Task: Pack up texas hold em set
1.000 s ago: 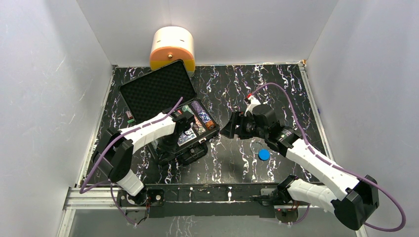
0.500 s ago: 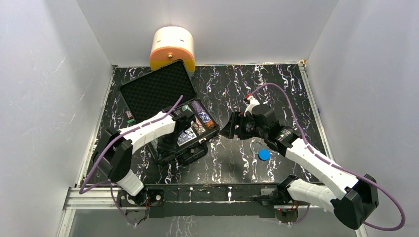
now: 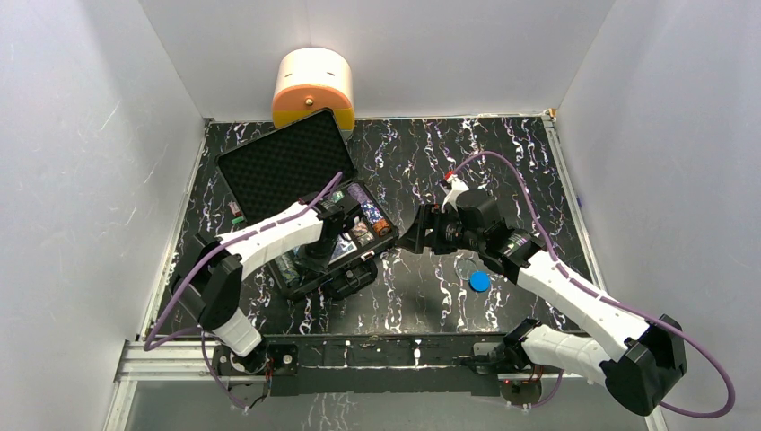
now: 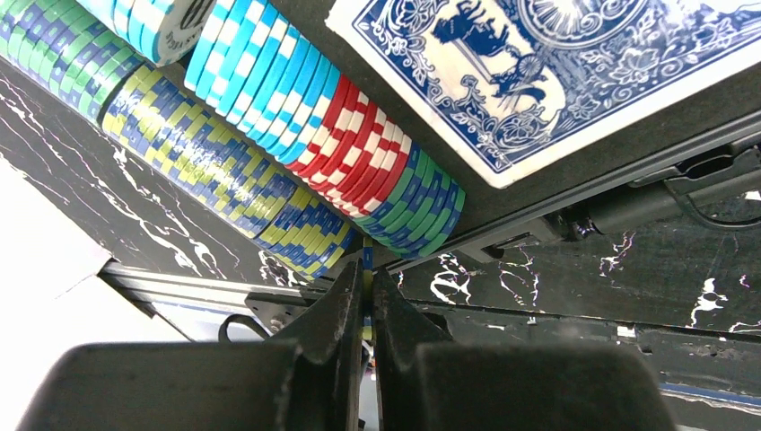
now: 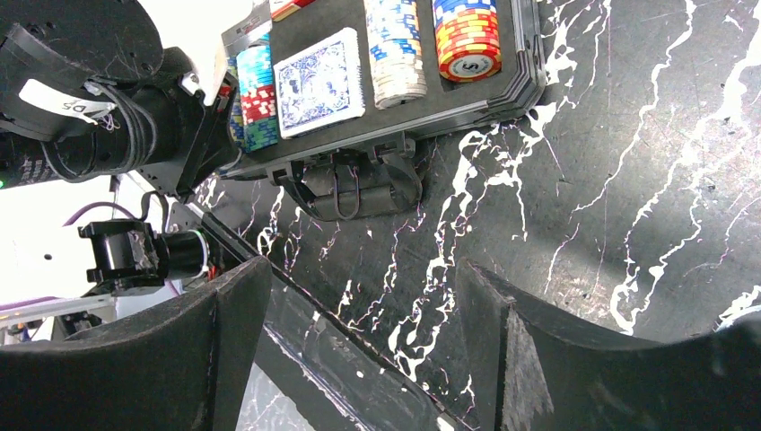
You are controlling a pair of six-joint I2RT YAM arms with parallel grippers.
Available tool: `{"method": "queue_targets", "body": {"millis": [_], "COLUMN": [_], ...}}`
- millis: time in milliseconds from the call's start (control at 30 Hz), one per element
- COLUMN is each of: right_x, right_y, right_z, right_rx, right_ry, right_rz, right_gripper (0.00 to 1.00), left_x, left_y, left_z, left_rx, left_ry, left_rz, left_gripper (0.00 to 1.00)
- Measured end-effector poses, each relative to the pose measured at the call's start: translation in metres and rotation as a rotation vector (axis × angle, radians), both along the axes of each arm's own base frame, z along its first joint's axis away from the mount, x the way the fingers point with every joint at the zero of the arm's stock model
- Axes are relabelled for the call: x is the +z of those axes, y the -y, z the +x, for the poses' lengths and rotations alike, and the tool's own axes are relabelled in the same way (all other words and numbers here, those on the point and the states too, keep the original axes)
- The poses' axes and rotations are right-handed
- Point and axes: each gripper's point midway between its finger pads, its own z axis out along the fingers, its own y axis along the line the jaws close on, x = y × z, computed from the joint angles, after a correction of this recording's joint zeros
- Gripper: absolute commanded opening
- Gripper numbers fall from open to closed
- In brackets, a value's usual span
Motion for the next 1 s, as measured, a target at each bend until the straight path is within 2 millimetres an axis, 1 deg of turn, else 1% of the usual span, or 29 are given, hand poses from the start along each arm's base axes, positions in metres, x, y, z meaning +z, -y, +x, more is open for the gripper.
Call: {"method": "queue_targets", "body": {"millis": [367,433,533,733,800,900,967,1000], "right_x": [-0.001,-0.001,0.002,0.017,0.025,0.034,0.041,0.048], "right_y": [0.000,-0.001,-0.004,-0.022,-0.031,-0.045,-0.057,-0.065], "right_z": [-0.002,-0.002,-0.005,-0.009,-0.011,-0.012,-0.013,-0.012], "right_rx": [0.005,0.010,0.032,0.131,0.172,0.215,0.240,0.252], "right_ry": [-0.007,-0.008,-0.007,0.031,0.056,0.078,0.089,0.104], "right_rz": [-0.001,0.001,0.017,0.105,0.165,0.266,0.328,0.368], "right_gripper": [0.83,0.84,0.84,0.83,0.82,0.81,0.81,0.81], "left_x": [0.000,0.003,0.013,0.046,0.059,0.087,0.111,0.132], "left_y": [0.002,0.003,0.009,0.017,0.023,0.040,0.057,0.069], "left_z": [0.005,0.006,0.009,0.011,0.014,0.021,0.027,0.033], "left_rx": [-0.005,-0.002,-0.001,-0.002,-0.004,-0.013,-0.020,-0.026], "left_ry": [0.003,0.019,0.070,0.174,0.222,0.330,0.421,0.496], "left_rz": [0.012,-0.006,-0.065,-0.198,-0.265,-0.422,-0.567,-0.676], "left_gripper": [0.00,0.00,0.00,0.00,0.00,0.00,0.00,0.00]}}
